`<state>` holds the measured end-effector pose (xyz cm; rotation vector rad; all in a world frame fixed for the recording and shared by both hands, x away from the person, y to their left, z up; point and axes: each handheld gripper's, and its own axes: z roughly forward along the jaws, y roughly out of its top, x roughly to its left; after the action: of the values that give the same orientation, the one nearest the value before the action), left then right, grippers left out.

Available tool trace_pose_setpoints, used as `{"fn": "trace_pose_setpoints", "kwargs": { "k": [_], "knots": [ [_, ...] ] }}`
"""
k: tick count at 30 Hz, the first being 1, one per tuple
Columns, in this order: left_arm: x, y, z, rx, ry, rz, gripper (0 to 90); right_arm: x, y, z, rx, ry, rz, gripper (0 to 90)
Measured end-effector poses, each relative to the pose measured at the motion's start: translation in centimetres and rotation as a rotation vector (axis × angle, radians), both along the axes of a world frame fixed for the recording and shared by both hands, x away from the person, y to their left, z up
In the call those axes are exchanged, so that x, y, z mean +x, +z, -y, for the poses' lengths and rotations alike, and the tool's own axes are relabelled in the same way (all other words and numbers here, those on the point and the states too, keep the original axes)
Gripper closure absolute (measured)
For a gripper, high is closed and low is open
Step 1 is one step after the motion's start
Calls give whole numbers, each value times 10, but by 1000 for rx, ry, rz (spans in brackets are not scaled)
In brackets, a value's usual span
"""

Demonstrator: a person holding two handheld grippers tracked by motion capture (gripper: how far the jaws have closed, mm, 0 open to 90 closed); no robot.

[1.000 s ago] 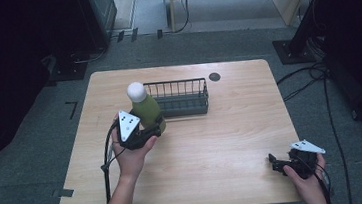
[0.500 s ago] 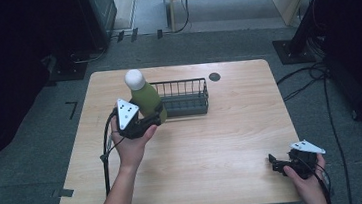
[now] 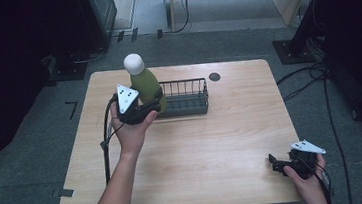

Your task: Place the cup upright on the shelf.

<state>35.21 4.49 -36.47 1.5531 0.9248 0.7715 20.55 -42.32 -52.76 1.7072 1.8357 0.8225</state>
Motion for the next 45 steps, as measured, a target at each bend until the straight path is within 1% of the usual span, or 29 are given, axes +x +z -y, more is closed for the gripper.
{"fn": "trace_pose_setpoints", "kwargs": {
  "k": [2,7,9,19,21,25,27,29,34,38,41,45],
  "knots": [
    [4,1,0,-3,5,-1,213,0,0,0,1,1,0,1],
    [16,3,1,-34,17,-8,213,0,0,1,5,0,1,1],
    [21,4,2,-39,24,-7,214,0,0,1,6,0,0,1],
    [44,2,3,-30,57,-18,214,0,0,1,8,-1,1,2],
    [47,1,3,-32,64,-17,213,0,0,1,7,-1,1,2],
    [54,-5,3,-43,71,-33,214,0,0,1,10,-1,1,2],
    [57,-8,3,-33,80,-41,213,0,0,1,10,-1,2,2],
    [60,-12,5,-33,87,-43,213,0,0,1,9,0,2,2],
    [66,-19,7,-24,86,-62,213,0,0,1,9,-2,1,3],
    [71,-26,10,-2,91,-82,213,0,0,1,10,-2,1,3],
    [73,-30,11,15,91,-90,213,0,0,1,9,-2,1,3],
    [76,-33,13,16,89,-95,213,0,0,1,11,-1,3,3]
  ]
}}
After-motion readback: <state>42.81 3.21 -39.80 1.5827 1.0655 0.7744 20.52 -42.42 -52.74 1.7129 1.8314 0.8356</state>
